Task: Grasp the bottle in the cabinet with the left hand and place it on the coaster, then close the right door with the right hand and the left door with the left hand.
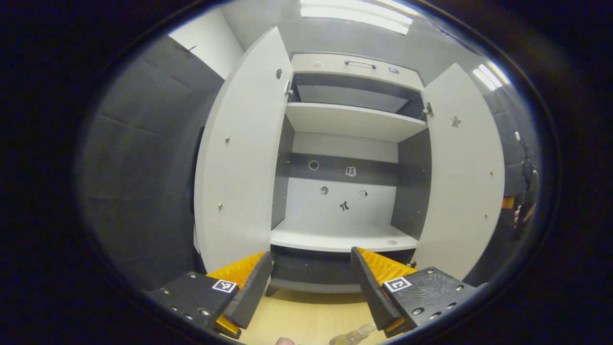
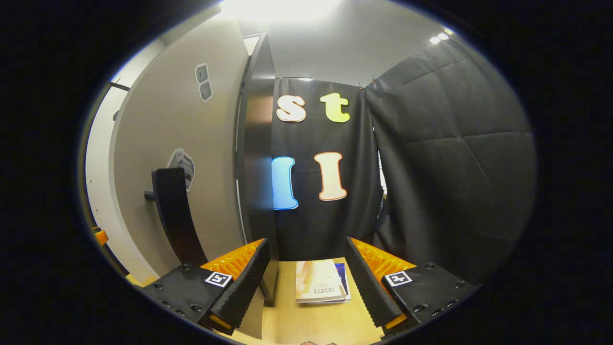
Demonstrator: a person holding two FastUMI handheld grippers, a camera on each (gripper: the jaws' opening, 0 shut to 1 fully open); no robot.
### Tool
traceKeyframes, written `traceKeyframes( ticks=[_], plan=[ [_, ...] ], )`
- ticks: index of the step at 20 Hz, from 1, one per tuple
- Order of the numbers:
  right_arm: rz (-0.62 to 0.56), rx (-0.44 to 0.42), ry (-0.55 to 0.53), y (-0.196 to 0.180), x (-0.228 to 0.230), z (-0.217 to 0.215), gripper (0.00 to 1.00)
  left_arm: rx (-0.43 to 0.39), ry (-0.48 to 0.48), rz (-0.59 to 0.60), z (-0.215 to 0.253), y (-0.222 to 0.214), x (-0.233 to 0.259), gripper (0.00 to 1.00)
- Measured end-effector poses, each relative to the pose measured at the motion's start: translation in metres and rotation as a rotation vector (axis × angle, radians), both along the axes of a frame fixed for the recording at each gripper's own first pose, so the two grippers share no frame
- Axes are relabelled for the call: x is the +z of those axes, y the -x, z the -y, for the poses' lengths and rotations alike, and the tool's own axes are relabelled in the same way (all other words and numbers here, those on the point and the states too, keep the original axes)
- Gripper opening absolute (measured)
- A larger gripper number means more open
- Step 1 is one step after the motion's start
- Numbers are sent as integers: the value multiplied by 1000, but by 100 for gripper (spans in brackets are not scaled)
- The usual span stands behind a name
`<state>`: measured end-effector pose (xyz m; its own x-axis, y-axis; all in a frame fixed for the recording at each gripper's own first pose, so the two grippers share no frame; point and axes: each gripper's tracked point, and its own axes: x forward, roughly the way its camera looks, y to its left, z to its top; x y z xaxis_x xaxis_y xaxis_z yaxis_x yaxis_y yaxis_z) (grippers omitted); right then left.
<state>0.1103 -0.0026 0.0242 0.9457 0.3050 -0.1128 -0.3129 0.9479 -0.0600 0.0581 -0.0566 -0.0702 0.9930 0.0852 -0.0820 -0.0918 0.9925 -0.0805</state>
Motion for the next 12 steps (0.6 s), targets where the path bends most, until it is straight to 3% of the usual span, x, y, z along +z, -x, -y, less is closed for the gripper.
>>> traceKeyframes(
  ticks=[5,6,8,9,10,11,12],
  plan=[
    [1,23,18,9,10,-14,99,23,89,1,-8,8,-10,95],
    [-1,24,19,8,11,-18,90,33,94,3,-11,10,-10,92],
    [-7,10,14,11,11,-20,90,34,91,13,-13,13,-8,95],
    [-3,5,15,12,12,-22,95,29,89,19,-13,13,-6,95],
    [-2,4,19,15,12,-26,89,23,90,22,-14,14,-5,95],
    [-4,8,18,17,12,-32,95,15,92,21,-16,15,-6,92],
    [-6,15,15,20,10,-38,95,9,93,20,-16,15,-6,95]
  ],
)
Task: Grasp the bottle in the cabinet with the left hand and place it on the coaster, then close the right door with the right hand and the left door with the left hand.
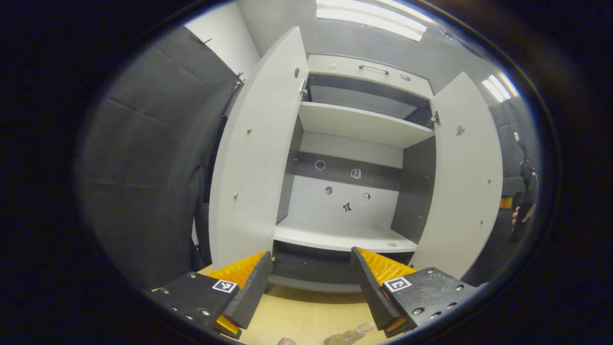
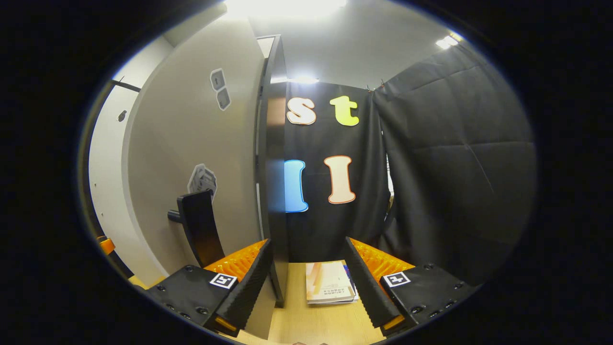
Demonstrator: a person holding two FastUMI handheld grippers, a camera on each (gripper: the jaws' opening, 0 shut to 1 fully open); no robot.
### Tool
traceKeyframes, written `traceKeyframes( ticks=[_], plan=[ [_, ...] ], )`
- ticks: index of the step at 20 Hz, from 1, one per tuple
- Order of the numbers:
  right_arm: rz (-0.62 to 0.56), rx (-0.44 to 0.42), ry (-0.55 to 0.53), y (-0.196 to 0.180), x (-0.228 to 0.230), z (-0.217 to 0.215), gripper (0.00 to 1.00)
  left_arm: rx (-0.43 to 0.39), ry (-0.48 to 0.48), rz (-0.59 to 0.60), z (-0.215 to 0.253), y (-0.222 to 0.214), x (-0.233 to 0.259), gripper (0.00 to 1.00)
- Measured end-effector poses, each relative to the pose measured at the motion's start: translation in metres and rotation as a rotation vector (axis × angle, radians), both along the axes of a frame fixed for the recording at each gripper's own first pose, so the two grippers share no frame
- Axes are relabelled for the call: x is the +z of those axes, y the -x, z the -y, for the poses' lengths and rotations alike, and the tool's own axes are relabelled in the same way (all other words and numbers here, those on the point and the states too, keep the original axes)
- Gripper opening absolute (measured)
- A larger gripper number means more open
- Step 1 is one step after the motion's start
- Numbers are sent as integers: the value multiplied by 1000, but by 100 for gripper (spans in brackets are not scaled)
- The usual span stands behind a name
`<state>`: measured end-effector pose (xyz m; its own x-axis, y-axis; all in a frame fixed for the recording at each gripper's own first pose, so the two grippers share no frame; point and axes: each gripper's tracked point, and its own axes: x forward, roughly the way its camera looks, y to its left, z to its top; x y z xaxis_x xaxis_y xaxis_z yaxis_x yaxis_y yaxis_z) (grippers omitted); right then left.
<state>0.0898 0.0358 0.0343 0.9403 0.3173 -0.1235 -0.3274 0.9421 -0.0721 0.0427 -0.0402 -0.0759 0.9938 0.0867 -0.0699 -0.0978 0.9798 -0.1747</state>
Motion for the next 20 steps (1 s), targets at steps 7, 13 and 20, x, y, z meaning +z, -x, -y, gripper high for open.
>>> traceKeyframes(
  ticks=[7,13,20],
  plan=[
    [17,79,-6,19,-3,-70,95,-39,-25,38,-12,-1,7,94],
    [50,159,-19,25,-11,-148,95,-51,-50,-2,-34,10,-17,95],
    [48,182,-29,40,-27,-179,95,0,-77,-9,-78,37,-16,100]
  ],
)
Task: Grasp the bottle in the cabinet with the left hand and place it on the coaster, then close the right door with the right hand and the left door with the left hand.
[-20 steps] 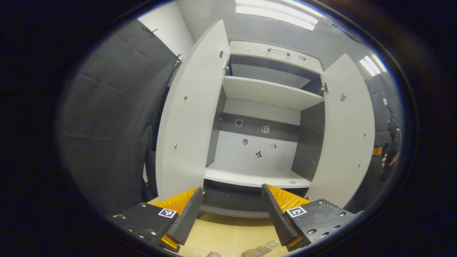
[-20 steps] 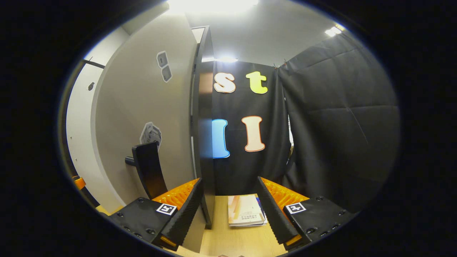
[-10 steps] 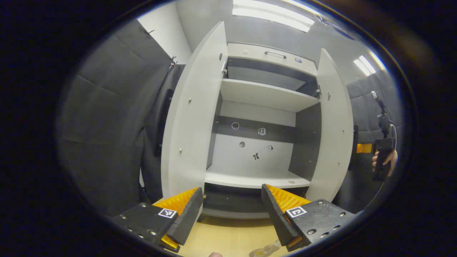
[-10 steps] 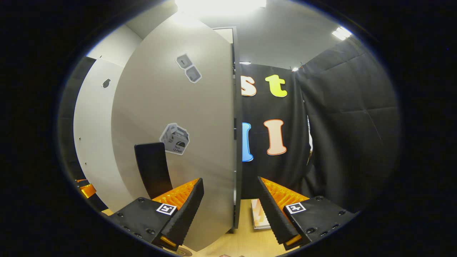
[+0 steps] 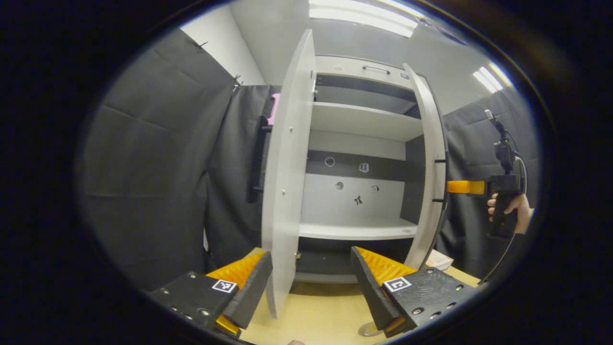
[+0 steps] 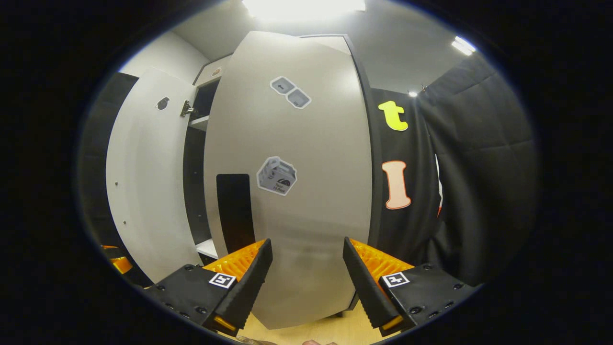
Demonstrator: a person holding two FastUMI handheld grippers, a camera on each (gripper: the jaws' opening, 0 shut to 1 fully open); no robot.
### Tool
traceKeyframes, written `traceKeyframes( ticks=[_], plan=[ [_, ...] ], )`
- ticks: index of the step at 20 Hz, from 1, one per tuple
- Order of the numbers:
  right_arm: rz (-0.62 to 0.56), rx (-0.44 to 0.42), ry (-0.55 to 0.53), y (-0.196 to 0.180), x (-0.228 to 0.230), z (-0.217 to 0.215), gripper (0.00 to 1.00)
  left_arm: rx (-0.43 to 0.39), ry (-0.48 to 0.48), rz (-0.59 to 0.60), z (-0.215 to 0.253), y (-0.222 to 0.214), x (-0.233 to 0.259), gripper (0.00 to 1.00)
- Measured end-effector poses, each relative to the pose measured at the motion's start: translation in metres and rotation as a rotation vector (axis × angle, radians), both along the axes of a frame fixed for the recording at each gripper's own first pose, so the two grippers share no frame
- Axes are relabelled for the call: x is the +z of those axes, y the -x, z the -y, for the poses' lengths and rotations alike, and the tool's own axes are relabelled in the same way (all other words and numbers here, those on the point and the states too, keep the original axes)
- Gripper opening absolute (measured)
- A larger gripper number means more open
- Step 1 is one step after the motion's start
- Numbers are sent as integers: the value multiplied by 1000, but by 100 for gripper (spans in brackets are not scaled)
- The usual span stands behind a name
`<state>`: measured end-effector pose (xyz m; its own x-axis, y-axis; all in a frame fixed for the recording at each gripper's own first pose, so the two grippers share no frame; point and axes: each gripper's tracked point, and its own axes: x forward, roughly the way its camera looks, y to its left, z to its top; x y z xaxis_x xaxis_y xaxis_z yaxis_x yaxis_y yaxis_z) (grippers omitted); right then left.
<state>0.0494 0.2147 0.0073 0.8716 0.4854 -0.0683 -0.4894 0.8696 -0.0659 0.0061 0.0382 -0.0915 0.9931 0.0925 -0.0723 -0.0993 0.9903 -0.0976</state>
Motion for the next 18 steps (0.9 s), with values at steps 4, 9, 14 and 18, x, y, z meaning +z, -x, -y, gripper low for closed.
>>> traceKeyframes(
  ticks=[4,9,14,18],
  plan=[
    [-16,-4,-12,1,-5,3,95,77,-17,24,-41,18,10,89],
    [-53,-24,6,4,-23,11,92,119,-29,41,-91,11,34,89],
    [-83,-53,17,6,-36,21,95,185,-99,54,-144,-5,60,100],
    [-92,-83,16,8,-42,33,95,214,-87,114,-175,-25,100,100]
  ],
)
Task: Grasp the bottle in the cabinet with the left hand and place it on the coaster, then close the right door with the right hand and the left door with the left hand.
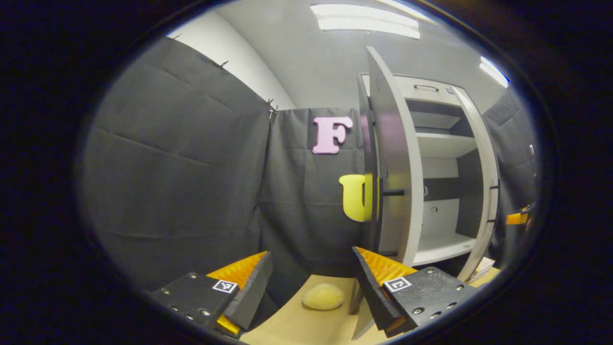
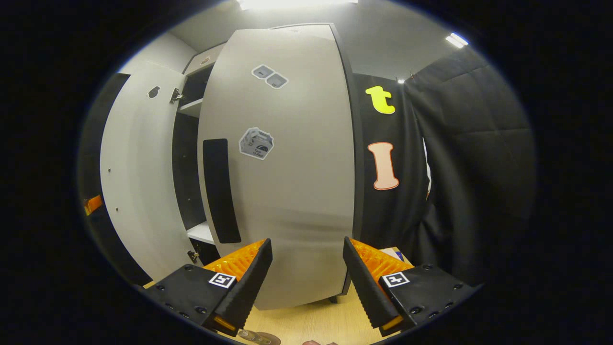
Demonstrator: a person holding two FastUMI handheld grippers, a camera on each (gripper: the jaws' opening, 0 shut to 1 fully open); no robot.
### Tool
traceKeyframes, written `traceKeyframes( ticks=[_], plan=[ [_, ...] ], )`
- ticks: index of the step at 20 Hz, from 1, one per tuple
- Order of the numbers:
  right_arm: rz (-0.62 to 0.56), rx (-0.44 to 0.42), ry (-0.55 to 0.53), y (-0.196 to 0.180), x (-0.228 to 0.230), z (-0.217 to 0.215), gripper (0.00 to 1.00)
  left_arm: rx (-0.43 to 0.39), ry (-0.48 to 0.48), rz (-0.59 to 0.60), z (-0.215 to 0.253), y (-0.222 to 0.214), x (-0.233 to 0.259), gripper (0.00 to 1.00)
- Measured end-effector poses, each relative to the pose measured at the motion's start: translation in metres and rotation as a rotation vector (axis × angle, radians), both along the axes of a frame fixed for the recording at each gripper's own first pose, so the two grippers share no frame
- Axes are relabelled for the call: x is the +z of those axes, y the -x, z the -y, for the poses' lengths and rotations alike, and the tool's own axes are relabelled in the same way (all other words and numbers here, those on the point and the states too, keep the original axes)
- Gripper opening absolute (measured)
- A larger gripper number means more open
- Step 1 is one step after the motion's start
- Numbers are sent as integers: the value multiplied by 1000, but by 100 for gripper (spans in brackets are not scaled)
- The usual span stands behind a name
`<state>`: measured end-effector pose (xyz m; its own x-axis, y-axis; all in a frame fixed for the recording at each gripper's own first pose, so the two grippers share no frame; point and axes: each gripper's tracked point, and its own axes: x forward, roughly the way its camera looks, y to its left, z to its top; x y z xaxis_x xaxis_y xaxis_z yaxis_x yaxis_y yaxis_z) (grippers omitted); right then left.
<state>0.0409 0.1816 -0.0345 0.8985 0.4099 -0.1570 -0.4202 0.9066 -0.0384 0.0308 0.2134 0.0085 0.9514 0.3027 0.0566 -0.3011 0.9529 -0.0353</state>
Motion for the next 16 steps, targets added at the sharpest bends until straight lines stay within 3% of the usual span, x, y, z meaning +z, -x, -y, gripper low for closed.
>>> traceKeyframes(
  ticks=[1,7,10,11,14,15,16],
  plan=[
    [-4,-7,-1,1,-1,2,95,-2,15,26,-8,-7,10,95],
    [-15,-67,-1,3,-6,23,95,-6,1,76,-50,-47,47,95],
    [-31,-100,-8,4,-11,34,95,-61,3,60,-48,-67,47,100],
    [-36,-111,-8,4,-12,37,95,-87,24,58,-45,-76,45,95],
    [-43,-138,-12,5,-13,46,95,-153,70,30,-34,-99,33,94],
    [-44,-145,-11,4,-12,49,95,-173,67,15,-27,-105,28,100],
    [-47,-150,-9,4,-14,50,95,-193,59,0,-20,-111,25,94]
  ],
)
